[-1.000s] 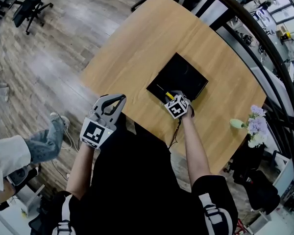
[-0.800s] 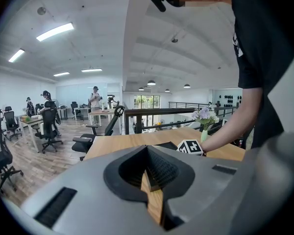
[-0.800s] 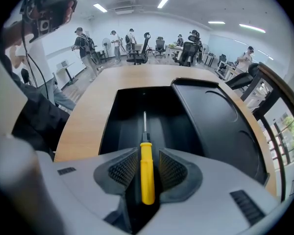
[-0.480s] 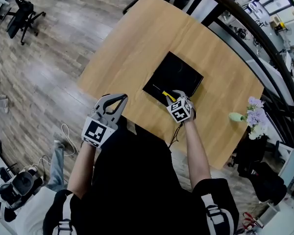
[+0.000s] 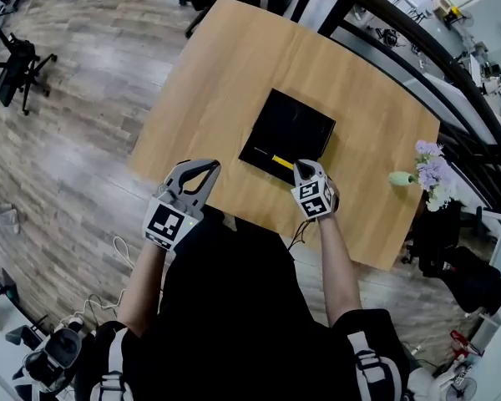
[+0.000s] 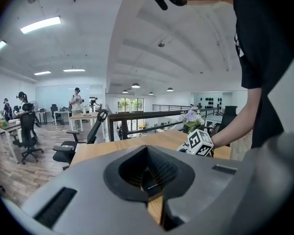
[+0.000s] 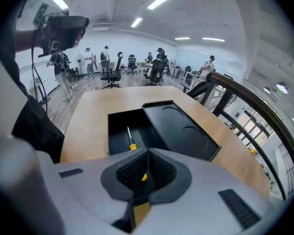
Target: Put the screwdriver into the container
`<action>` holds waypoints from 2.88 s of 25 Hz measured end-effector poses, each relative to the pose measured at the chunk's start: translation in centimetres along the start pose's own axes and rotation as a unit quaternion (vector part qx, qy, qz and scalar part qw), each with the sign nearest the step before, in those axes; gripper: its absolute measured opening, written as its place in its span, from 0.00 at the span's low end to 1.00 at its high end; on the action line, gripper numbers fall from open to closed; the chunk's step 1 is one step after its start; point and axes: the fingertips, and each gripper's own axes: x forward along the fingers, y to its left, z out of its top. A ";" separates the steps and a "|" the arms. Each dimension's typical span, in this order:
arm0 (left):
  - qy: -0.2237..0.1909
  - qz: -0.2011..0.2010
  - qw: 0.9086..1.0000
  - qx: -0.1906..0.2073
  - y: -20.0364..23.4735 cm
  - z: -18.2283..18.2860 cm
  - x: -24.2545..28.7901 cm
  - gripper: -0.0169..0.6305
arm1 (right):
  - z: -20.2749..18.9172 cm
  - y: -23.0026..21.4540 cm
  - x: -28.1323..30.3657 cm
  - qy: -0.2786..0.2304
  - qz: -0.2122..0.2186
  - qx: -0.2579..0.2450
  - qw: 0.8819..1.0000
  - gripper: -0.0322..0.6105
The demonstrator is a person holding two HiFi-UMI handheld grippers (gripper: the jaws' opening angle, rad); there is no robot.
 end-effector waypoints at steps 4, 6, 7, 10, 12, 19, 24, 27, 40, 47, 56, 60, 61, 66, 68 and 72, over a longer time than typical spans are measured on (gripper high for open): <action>-0.006 -0.033 0.999 0.010 0.3 0.6 0.6 0.06 | 0.0 -0.1 -1.6 -0.008 -0.025 0.046 0.999 0.09; -0.008 -0.052 0.998 0.016 0.3 0.8 0.8 0.06 | 0.1 0.3 -2.3 -0.010 -0.036 0.061 0.997 0.09; -0.013 -0.060 0.998 0.019 0.3 0.9 0.9 0.06 | 0.1 0.5 -2.7 -0.010 -0.041 0.067 0.997 0.09; -0.015 -0.084 0.996 0.024 0.3 1.0 1.0 0.06 | 0.0 1.3 -3.6 -0.012 -0.052 0.090 0.995 0.09; -0.021 -0.098 0.995 0.027 0.3 1.2 1.1 0.06 | 0.1 1.9 -4.1 -0.013 -0.059 0.100 0.993 0.09; -0.015 -0.146 0.988 0.041 0.4 0.9 1.0 0.06 | 0.8 3.4 -6.6 -0.052 -0.091 0.192 0.976 0.09; -0.023 -0.181 0.982 0.050 -0.5 0.7 0.8 0.06 | 1.6 3.9 -9.0 -0.105 -0.124 0.265 0.950 0.09; -0.026 -0.204 0.977 0.059 -0.9 0.5 0.5 0.06 | 2.5 4.5 -10.4 -0.131 -0.146 0.284 0.939 0.09; -0.026 -0.269 0.959 0.087 -1.2 -0.7 -1.9 0.06 | 5.8 9.3 -16.2 -0.225 -0.216 0.305 0.900 0.09; -0.033 -0.278 0.956 0.086 -1.1 -0.4 -2.0 0.06 | 6.8 10.3 -16.1 -0.231 -0.213 0.302 0.900 0.09; -0.033 -0.269 0.960 0.077 0.7 -0.7 -2.0 0.06 | 8.5 10.8 -15.4 -0.214 -0.204 0.270 0.916 0.09; -0.037 -0.272 0.959 0.077 0.4 -0.5 -1.6 0.06 | 8.4 11.2 -15.5 -0.204 -0.203 0.262 0.921 0.09; -0.038 -0.274 0.958 0.078 0.2 -0.4 -1.5 0.06 | 8.2 11.3 -15.5 -0.201 -0.202 0.262 0.922 0.09; -0.042 -0.280 0.956 0.077 -0.8 -0.5 -1.3 0.06 | 7.3 11.6 -15.6 -0.189 -0.198 0.258 0.927 0.09; -0.041 -0.279 0.956 0.075 -0.7 -0.6 -1.5 0.06 | 7.3 11.7 -15.5 -0.184 -0.196 0.253 0.929 0.09; -0.038 -0.278 0.957 0.075 -0.3 -0.7 -1.6 0.06 | 7.8 11.5 -15.7 -0.181 -0.196 0.244 0.932 0.09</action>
